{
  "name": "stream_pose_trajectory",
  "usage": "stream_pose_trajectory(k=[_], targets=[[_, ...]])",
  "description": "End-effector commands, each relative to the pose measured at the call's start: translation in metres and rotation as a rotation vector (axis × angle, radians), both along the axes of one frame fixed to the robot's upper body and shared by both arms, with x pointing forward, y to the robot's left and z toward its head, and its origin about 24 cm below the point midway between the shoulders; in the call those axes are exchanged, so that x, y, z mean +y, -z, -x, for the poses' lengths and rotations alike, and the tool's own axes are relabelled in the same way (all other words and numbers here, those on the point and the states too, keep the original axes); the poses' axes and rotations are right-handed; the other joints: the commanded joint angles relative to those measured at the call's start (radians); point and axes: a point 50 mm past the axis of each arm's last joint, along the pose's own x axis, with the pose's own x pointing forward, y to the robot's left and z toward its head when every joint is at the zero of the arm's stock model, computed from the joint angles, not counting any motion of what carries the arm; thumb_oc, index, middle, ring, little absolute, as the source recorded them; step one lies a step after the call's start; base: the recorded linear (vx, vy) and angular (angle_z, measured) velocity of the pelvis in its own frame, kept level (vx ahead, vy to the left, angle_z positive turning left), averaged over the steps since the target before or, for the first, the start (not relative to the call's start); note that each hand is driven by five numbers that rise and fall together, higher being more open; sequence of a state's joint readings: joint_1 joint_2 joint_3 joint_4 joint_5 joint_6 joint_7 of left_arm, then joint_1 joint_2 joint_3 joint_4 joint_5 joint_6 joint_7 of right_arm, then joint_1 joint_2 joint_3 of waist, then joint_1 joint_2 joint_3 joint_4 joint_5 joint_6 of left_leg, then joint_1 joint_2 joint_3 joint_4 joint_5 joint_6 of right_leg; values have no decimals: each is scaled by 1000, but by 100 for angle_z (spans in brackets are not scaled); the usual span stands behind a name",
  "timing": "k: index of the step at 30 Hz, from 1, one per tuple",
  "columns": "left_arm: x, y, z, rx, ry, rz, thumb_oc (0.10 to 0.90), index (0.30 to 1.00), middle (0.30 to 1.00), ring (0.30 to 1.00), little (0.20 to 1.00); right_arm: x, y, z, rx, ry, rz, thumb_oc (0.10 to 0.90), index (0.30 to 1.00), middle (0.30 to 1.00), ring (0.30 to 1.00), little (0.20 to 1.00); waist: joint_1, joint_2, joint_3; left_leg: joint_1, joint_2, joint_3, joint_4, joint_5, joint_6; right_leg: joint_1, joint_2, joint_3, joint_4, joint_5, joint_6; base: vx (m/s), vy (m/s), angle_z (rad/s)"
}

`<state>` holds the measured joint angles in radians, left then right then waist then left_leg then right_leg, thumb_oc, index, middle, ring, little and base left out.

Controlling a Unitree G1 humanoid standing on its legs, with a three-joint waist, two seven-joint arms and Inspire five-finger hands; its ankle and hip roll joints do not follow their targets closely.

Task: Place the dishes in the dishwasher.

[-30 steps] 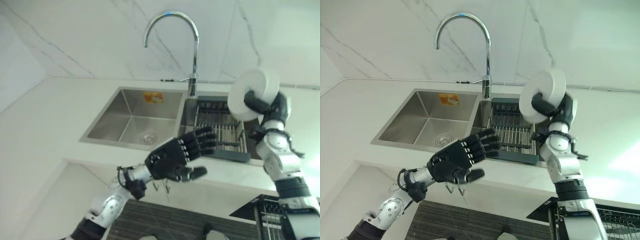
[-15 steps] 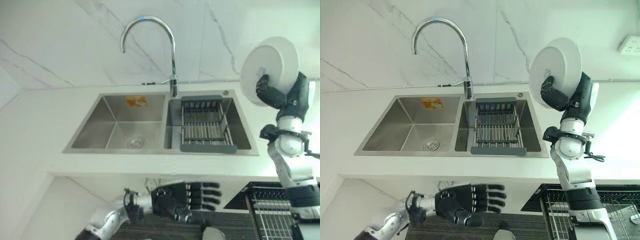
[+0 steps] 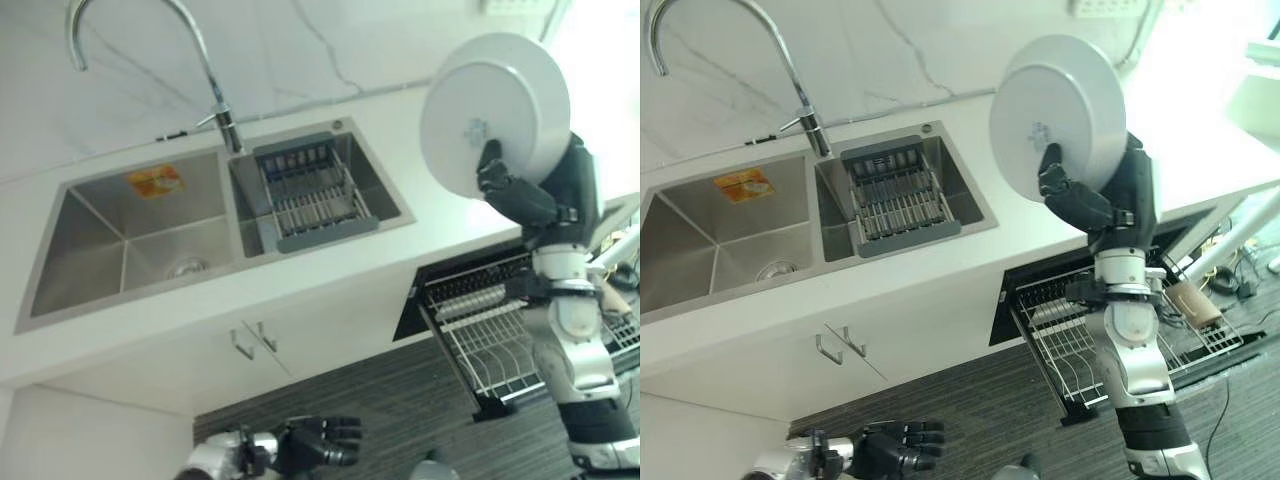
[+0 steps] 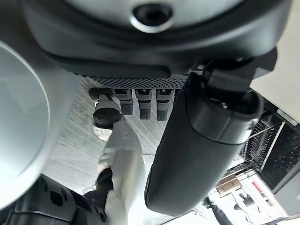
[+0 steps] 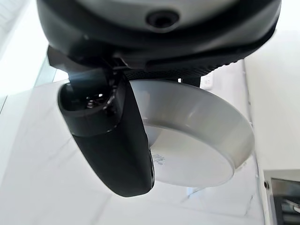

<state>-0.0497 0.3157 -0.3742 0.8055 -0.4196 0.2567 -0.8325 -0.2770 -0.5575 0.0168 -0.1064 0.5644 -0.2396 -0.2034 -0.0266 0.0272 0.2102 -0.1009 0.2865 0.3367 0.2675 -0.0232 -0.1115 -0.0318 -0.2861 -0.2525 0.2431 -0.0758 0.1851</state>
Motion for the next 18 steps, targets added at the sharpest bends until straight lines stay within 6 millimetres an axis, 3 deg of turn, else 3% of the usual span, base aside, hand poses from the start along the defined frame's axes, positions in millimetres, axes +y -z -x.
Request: stream_pose_trajectory(k=[1, 5, 12, 14, 15, 16, 18], targets=[[-3, 14, 35, 80, 50, -34, 800, 900, 900, 900, 900, -9, -70, 22, -361, -14, -132, 400, 300, 300, 300, 300, -3, -38, -68, 83, -61, 4, 32, -176, 55, -93, -22, 24, 57, 15, 8, 73, -212, -15], [1, 27, 50, 88, -78, -128, 800, 900, 900, 900, 900, -7, -61, 22, -319, -25, -192, 400, 300, 300, 300, 300, -19, -40, -75, 103, -35, 19, 32, -168, 33, -82, 5, 30, 57, -8, -5, 68, -139, -14], [19, 48, 82, 190, -393, -369, 800, 900, 900, 900, 900, -21, -38, 34, -236, 174, -200, 400, 300, 300, 300, 300, -31, -45, -87, 115, 1, 37, 32, -153, 10, -74, 28, 5, 57, -20, -28, 45, -157, -2], [33, 56, 115, 278, -375, -551, 800, 900, 900, 900, 900, -29, -25, 34, -149, 407, 65, 400, 300, 300, 300, 300, -30, -48, -90, 118, 15, 47, 32, -145, -3, -74, 34, -17, 57, -20, -34, 28, -212, 0], [34, 57, 118, 280, -360, -577, 800, 900, 900, 900, 900, -29, -25, 34, -152, 457, 125, 400, 300, 300, 300, 300, -30, -48, -90, 118, 16, 48, 32, -145, -4, -74, 35, -18, 57, -20, -34, 2, -130, 5], [42, 58, 135, 317, -298, -679, 800, 900, 900, 900, 900, -39, -28, 38, -160, 599, 288, 400, 300, 300, 300, 300, -30, -45, -89, 118, 22, 50, 32, -143, -7, -76, 38, -25, 57, -21, -34, -2, -71, 6], [46, 58, 145, 360, -294, -707, 800, 900, 900, 900, 900, -46, -26, 38, -132, 667, 371, 400, 300, 300, 300, 300, -30, -44, -90, 117, 27, 52, 32, -142, -10, -77, 39, -28, 57, -22, -35, -11, -58, 4]])
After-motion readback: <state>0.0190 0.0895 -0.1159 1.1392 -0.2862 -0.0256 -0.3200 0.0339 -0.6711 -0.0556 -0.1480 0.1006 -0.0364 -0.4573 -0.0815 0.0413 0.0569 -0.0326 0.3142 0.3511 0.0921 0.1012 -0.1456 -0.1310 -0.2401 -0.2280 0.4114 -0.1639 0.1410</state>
